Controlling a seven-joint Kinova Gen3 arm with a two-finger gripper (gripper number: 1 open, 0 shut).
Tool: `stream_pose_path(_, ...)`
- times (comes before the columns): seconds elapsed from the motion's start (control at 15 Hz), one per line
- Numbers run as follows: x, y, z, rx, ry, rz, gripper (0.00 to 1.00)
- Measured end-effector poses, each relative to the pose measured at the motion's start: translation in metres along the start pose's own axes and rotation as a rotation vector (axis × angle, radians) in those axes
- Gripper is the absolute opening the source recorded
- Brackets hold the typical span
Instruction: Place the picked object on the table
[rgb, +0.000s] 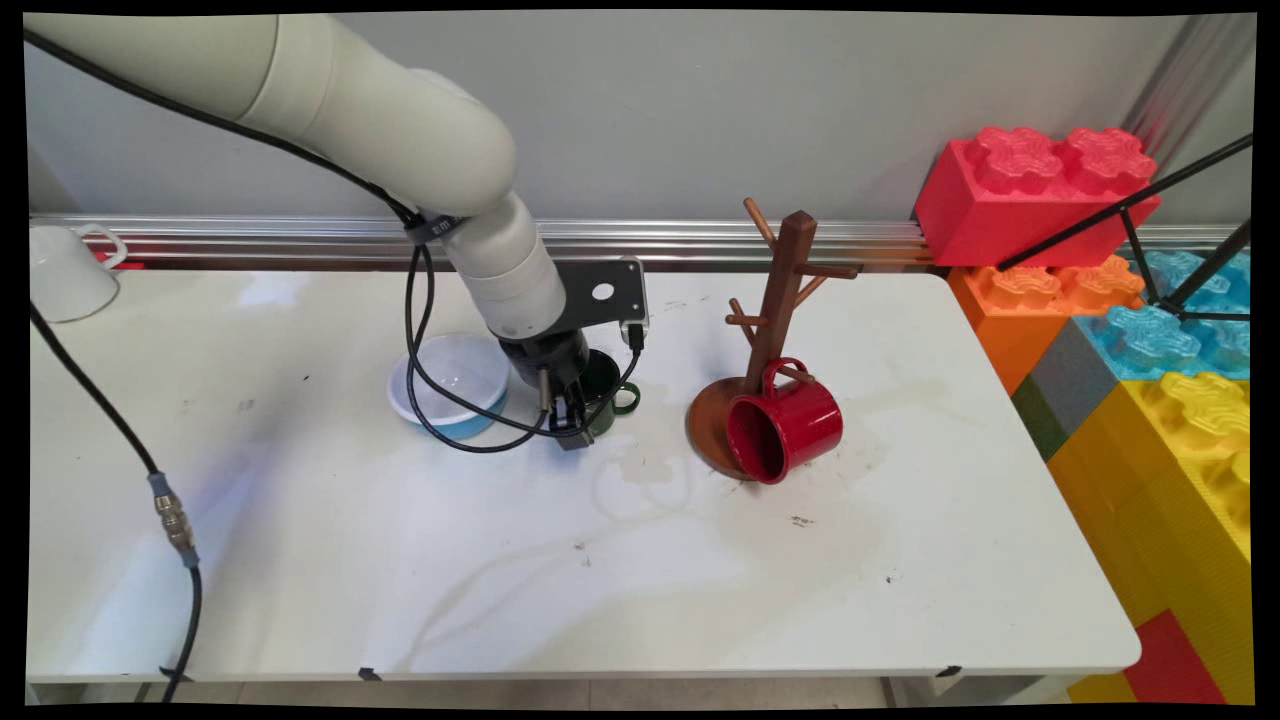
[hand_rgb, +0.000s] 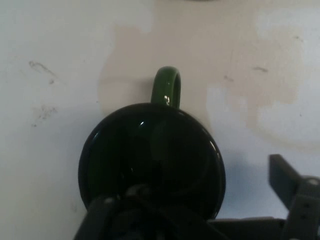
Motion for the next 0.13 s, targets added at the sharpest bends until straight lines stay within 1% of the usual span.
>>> stream_pose_path(0.13, 0.0008, -0.0001, -0.0006, -0.004, 0.004, -0.006, 1.00)
